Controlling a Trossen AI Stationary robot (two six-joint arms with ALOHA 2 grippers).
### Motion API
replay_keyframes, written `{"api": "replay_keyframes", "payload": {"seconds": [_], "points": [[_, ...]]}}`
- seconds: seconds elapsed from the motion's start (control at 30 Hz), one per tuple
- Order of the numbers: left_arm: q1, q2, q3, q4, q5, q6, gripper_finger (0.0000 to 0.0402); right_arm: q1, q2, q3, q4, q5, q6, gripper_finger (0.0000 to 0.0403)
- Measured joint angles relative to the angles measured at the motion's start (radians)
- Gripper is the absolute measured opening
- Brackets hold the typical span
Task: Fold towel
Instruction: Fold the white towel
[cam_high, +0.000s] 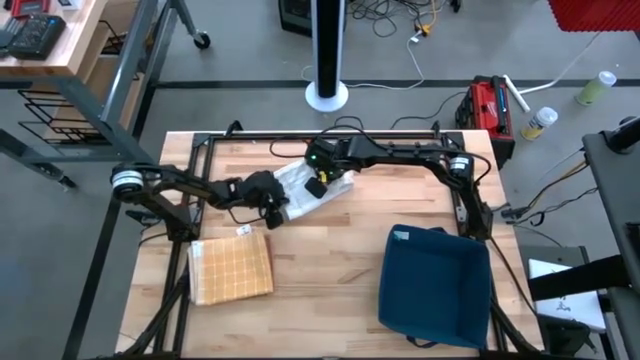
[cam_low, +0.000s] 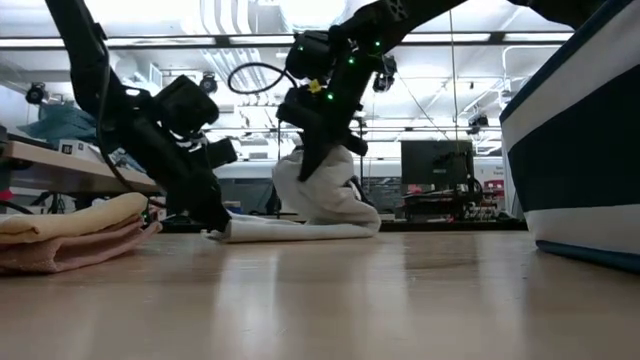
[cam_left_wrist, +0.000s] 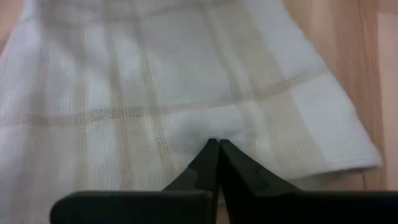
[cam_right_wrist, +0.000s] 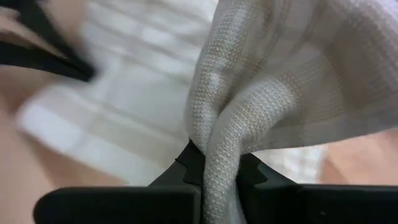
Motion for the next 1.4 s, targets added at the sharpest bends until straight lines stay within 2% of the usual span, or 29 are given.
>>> {"api": "replay_keyframes", "payload": {"seconds": [0.1, 0.3, 0.73, 1.0, 1.2, 1.3, 1.4], "points": [[0.007, 0.011, -0.003, 0.034, 0.001, -0.003, 0.0006, 0.008, 0.000, 0.000, 0.043, -0.043, 0.011, 0.0020], [0.008, 0.014, 0.025, 0.029, 0.047, -0.001, 0.0002, 0.018, 0.000, -0.001, 0.095, -0.041, 0.030, 0.0029], [0.008, 0.038, 0.053, 0.041, 0.079, -0.003, 0.0001, 0.057, 0.099, 0.004, 0.141, -0.049, 0.025, 0.0171], [0.008, 0.038, 0.052, 0.042, 0.079, -0.003, 0.0001, 0.059, 0.115, 0.094, 0.153, -0.049, 0.002, 0.0251], [0.008, 0.032, 0.052, 0.041, 0.079, -0.003, 0.0001, 0.075, 0.112, 0.190, 0.110, -0.074, -0.074, 0.0284], [0.008, 0.007, 0.051, 0.034, 0.079, -0.003, 0.0002, 0.079, 0.104, 0.223, 0.024, -0.036, -0.109, 0.0288], [0.008, -0.048, 0.055, -0.046, 0.079, -0.004, 0.0001, 0.076, 0.089, 0.225, -0.060, 0.002, -0.140, 0.0284]]}}
